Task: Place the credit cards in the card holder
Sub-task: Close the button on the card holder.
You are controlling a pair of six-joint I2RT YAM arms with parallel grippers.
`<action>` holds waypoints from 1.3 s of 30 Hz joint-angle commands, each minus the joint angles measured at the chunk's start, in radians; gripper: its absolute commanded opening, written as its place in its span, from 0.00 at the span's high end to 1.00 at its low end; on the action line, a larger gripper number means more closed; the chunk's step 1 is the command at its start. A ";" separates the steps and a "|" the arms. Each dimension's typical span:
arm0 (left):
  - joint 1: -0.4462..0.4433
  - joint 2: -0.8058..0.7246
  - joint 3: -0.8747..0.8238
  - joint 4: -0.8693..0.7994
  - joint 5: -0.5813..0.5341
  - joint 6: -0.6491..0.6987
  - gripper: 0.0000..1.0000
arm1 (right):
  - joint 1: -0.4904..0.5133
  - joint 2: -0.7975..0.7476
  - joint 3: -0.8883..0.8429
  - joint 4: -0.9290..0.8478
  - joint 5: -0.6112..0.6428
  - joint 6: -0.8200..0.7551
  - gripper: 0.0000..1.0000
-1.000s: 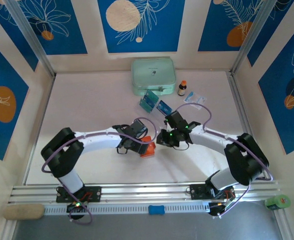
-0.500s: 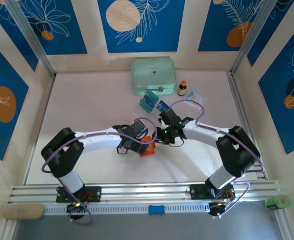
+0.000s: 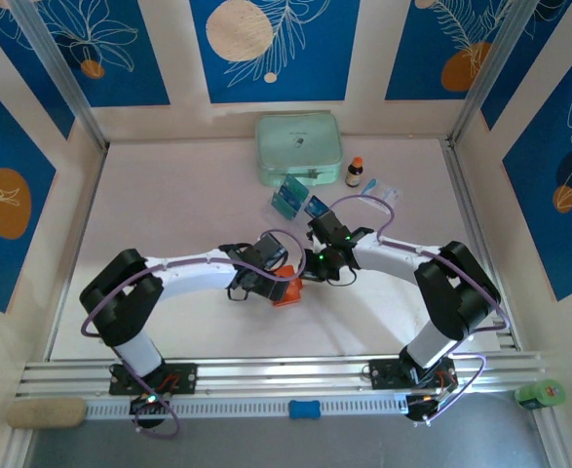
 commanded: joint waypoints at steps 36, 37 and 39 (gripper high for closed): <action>-0.007 0.019 -0.034 -0.057 -0.033 0.029 0.00 | 0.036 0.070 -0.088 0.159 -0.113 0.087 1.00; -0.008 0.019 -0.034 -0.056 -0.033 0.029 0.00 | 0.037 0.068 -0.094 0.162 -0.111 0.088 1.00; -0.008 0.019 -0.032 -0.058 -0.032 0.029 0.00 | 0.035 0.069 -0.107 0.165 -0.107 0.092 1.00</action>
